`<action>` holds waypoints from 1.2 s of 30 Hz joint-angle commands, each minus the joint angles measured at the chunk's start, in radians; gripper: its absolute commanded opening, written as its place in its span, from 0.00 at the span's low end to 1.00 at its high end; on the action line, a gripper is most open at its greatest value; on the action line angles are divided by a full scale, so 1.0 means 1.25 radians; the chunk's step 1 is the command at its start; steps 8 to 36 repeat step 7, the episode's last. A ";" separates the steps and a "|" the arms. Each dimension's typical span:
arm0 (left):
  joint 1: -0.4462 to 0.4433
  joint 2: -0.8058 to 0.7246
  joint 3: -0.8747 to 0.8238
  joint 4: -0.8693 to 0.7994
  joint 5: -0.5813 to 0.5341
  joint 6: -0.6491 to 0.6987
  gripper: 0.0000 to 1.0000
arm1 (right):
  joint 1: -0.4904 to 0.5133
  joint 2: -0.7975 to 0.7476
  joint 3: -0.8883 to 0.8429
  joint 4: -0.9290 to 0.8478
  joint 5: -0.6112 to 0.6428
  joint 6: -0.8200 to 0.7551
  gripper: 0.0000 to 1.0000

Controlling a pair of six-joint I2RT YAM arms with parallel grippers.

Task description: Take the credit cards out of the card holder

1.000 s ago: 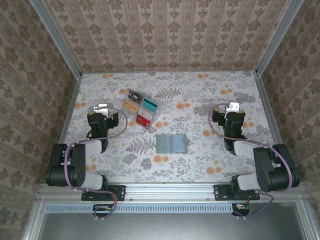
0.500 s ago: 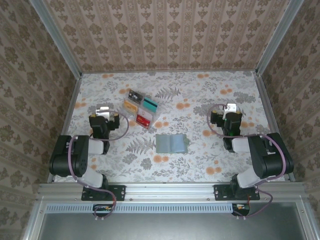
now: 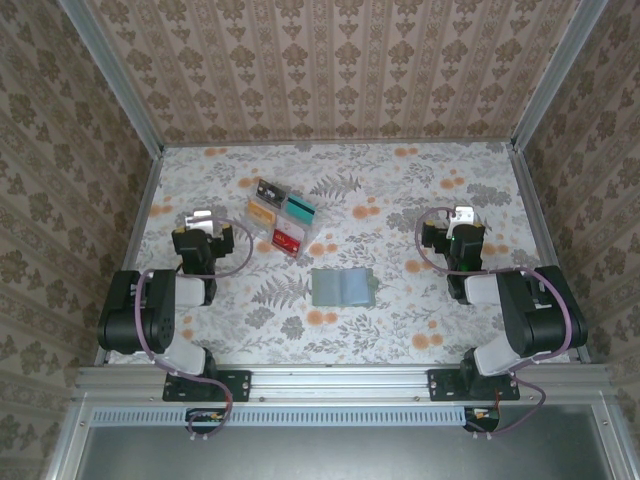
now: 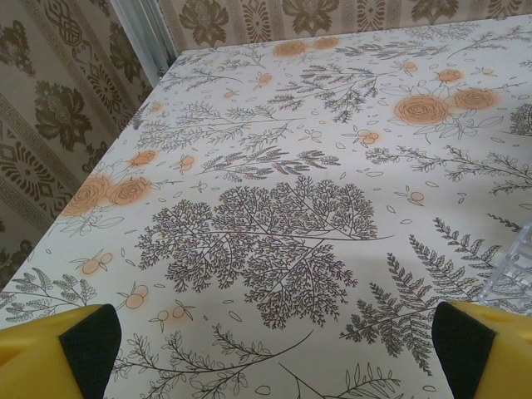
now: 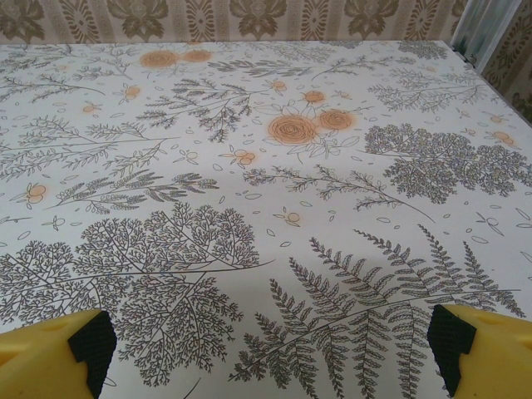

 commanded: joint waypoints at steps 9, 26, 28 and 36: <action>0.007 0.001 0.024 -0.020 0.043 -0.010 1.00 | -0.004 0.003 0.009 0.033 -0.012 0.015 1.00; 0.007 0.001 0.024 -0.020 0.043 -0.010 1.00 | -0.004 0.003 0.009 0.033 -0.012 0.015 1.00; 0.007 0.001 0.024 -0.020 0.043 -0.010 1.00 | -0.004 0.003 0.009 0.033 -0.012 0.015 1.00; 0.007 0.001 0.024 -0.020 0.043 -0.010 1.00 | -0.004 0.003 0.009 0.033 -0.012 0.015 1.00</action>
